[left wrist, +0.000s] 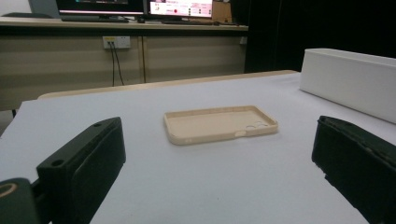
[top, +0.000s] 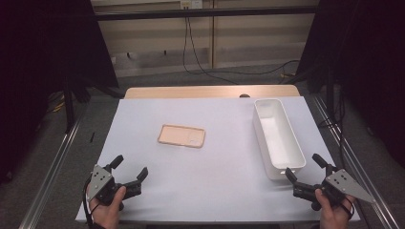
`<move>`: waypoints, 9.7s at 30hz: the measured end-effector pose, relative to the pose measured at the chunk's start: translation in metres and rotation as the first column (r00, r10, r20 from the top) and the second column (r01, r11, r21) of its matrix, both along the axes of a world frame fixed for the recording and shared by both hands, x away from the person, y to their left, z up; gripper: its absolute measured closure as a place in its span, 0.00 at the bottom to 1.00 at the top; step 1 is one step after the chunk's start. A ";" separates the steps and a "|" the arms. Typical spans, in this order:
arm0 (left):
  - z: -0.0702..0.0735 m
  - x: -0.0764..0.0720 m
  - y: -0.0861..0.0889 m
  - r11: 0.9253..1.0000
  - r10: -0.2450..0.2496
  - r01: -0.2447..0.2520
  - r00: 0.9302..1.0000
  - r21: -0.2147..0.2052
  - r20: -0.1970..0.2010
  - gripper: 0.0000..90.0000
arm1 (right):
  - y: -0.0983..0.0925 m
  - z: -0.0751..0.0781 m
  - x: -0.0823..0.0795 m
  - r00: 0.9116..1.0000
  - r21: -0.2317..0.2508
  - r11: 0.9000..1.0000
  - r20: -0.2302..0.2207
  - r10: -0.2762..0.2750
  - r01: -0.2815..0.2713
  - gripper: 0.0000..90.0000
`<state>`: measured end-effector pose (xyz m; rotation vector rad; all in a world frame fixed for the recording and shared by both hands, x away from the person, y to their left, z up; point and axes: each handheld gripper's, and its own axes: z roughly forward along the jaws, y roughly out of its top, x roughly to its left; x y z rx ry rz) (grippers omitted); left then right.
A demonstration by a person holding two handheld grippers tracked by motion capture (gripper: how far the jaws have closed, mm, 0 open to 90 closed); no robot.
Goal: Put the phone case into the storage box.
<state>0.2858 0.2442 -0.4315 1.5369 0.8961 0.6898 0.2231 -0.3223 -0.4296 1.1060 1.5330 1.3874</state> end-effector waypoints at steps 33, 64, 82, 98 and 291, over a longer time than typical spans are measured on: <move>0.003 0.020 -0.008 1.000 -0.001 0.001 1.000 -0.024 -0.009 0.03 | -0.001 -0.001 -0.003 1.000 -0.001 1.000 -0.010 -0.011 0.011 0.00; 0.010 0.082 -0.041 0.997 -0.083 0.083 0.997 0.007 0.009 0.04 | 0.000 0.001 -0.006 1.000 -0.009 1.000 -0.006 -0.010 0.010 0.00; 0.015 0.104 -0.070 0.986 -0.167 0.167 0.986 0.028 0.024 0.03 | 0.000 0.001 -0.006 1.000 -0.014 1.000 -0.004 -0.008 0.008 0.00; 0.016 0.144 -0.087 0.986 -0.166 0.165 0.986 0.034 0.032 0.04 | 0.000 0.001 -0.006 1.000 -0.017 1.000 -0.005 -0.004 0.004 0.00; -0.011 0.218 -0.082 0.865 -0.032 0.308 0.821 0.395 -0.570 1.00 | 0.000 0.000 -0.014 1.000 -0.027 1.000 -0.008 -0.008 0.007 0.00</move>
